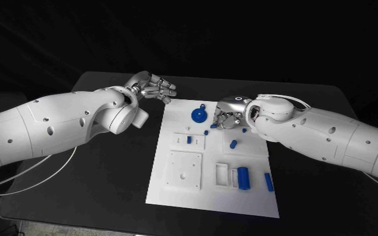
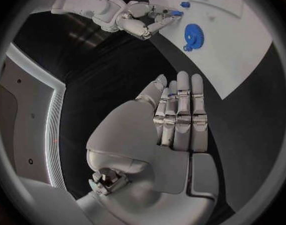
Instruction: Assemble the parts on the task board
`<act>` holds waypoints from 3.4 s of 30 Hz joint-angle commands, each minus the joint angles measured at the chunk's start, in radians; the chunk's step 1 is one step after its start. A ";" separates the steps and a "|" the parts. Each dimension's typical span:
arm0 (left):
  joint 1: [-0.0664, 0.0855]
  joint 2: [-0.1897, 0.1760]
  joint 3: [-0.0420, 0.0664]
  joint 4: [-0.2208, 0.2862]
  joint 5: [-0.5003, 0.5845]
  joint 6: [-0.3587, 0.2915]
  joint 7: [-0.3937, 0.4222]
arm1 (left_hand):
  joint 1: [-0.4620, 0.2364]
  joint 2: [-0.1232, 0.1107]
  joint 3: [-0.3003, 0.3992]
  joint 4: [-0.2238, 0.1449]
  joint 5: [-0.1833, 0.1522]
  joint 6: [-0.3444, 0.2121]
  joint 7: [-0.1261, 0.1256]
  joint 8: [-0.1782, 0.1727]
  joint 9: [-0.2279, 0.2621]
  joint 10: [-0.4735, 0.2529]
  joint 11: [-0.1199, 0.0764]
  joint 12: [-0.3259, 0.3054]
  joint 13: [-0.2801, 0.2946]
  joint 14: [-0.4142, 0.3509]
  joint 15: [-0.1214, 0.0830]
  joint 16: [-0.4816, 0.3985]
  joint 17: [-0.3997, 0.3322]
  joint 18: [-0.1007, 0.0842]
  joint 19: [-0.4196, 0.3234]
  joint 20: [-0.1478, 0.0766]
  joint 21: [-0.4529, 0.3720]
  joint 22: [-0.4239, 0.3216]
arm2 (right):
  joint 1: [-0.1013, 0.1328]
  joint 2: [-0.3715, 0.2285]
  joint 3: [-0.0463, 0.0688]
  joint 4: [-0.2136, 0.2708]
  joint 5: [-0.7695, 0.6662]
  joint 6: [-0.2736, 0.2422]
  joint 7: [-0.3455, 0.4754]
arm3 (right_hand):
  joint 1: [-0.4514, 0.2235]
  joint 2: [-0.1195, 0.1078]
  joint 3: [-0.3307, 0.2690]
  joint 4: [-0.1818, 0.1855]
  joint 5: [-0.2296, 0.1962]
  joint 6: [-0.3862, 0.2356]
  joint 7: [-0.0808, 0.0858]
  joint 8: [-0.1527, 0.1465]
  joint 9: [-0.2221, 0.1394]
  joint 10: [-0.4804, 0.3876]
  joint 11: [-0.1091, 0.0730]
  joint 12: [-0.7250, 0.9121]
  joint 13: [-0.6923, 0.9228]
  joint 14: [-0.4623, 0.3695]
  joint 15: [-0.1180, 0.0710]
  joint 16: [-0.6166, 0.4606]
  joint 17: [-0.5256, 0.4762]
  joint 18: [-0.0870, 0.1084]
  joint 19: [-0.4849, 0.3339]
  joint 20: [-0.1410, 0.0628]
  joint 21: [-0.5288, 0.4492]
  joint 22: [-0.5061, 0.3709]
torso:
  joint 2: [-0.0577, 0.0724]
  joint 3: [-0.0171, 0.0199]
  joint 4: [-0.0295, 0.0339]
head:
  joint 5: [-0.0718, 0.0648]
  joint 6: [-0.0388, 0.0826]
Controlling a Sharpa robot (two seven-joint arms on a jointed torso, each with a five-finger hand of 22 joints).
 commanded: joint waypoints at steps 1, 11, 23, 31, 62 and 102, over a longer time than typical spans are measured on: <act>0.001 0.002 0.001 0.002 0.002 0.024 0.003 | 0.007 0.000 -0.001 -0.005 -0.001 -0.007 0.000 0.001 0.000 -0.008 0.001 -0.001 0.000 -0.004 0.000 -0.005 0.000 0.007 -0.006 0.002 -0.001 0.002 | -0.001 0.010 -0.001 -0.014 -0.023 0.046 -0.034 | -0.008 -0.003 0.006 0.000 0.000 0.004 0.003 0.002 -0.001 -0.005 0.001 -0.003 0.000 -0.007 0.003 -0.003 -0.001 -0.001 -0.002 0.006 -0.007 0.000 | 0.000 0.0000 0.0006 | -0.004 0.001; 0.001 0.004 0.001 0.001 0.002 0.028 0.001 | 0.007 0.000 -0.001 -0.005 -0.001 -0.007 0.000 0.001 0.000 -0.008 0.001 -0.001 0.000 -0.004 0.000 -0.005 0.000 0.007 -0.006 0.002 -0.001 0.002 | -0.001 0.021 0.000 -0.033 -0.024 0.034 -0.036 | -0.007 -0.002 0.005 0.001 0.001 0.002 0.004 0.002 0.001 -0.006 0.001 -0.003 0.000 -0.007 0.003 -0.002 -0.001 -0.001 -0.002 0.006 -0.008 0.002 | 0.000 -0.0003 0.0016 | -0.004 0.000; 0.001 0.003 0.001 0.000 0.001 0.031 -0.003 | 0.007 0.000 -0.001 -0.005 -0.001 -0.007 0.000 0.001 0.000 -0.008 0.001 -0.001 0.000 -0.004 0.000 -0.005 0.000 0.007 -0.006 0.002 -0.001 0.002 | -0.001 0.023 -0.001 -0.031 -0.001 0.005 -0.020 | 0.021 -0.021 -0.107 0.000 0.065 -0.055 0.018 0.001 -0.018 -0.024 0.012 -0.024 -0.022 -0.022 0.011 -0.024 -0.020 0.001 -0.012 0.014 -0.020 0.012 | 0.000 -0.0002 0.0011 | -0.006 -0.001; 0.001 0.003 0.001 0.000 0.001 0.032 -0.004 | 0.007 -0.001 0.000 -0.004 -0.002 -0.009 0.000 0.001 0.000 -0.009 0.001 -0.001 0.000 -0.005 0.000 -0.003 0.001 0.007 -0.006 0.002 -0.002 0.003 | -0.001 0.022 -0.001 -0.031 0.005 -0.005 -0.020 | 0.020 -0.025 -0.140 -0.001 0.072 -0.090 0.024 0.001 -0.020 -0.041 0.016 -0.046 -0.044 -0.035 0.015 -0.044 -0.037 0.000 -0.015 0.019 -0.033 0.009 | 0.000 -0.0003 0.0016 | -0.007 -0.002; 0.001 0.005 0.000 -0.005 0.001 0.038 -0.006 | 0.008 -0.001 0.001 -0.004 -0.003 -0.010 0.001 0.002 0.000 -0.009 0.001 -0.001 0.000 -0.005 0.000 -0.002 0.002 0.007 -0.006 0.002 -0.001 0.004 | -0.010 0.019 -0.001 -0.029 0.041 0.008 -0.013 | 0.034 -0.050 -0.266 -0.007 0.157 -0.163 0.043 0.000 -0.021 -0.070 0.025 -0.052 -0.072 -0.052 0.025 -0.047 -0.055 0.003 -0.002 0.029 -0.072 -0.013 | 0.000 -0.0007 0.0025 | -0.012 -0.006; 0.001 0.006 0.000 -0.009 -0.001 0.044 -0.012 | 0.011 0.000 0.002 -0.005 -0.002 -0.009 0.001 0.001 0.000 -0.009 0.001 -0.001 0.000 -0.006 0.000 -0.002 0.003 0.007 -0.007 0.001 -0.001 0.008 | -0.026 0.038 -0.001 -0.067 0.081 -0.097 -0.035 | -0.002 -0.025 -0.072 0.015 0.007 -0.205 0.051 0.000 -0.024 -0.051 0.028 -0.015 -0.047 -0.032 0.025 -0.015 -0.037 0.009 0.011 0.029 -0.062 -0.002 | 0.000 0.0006 0.0005 | -0.006 -0.007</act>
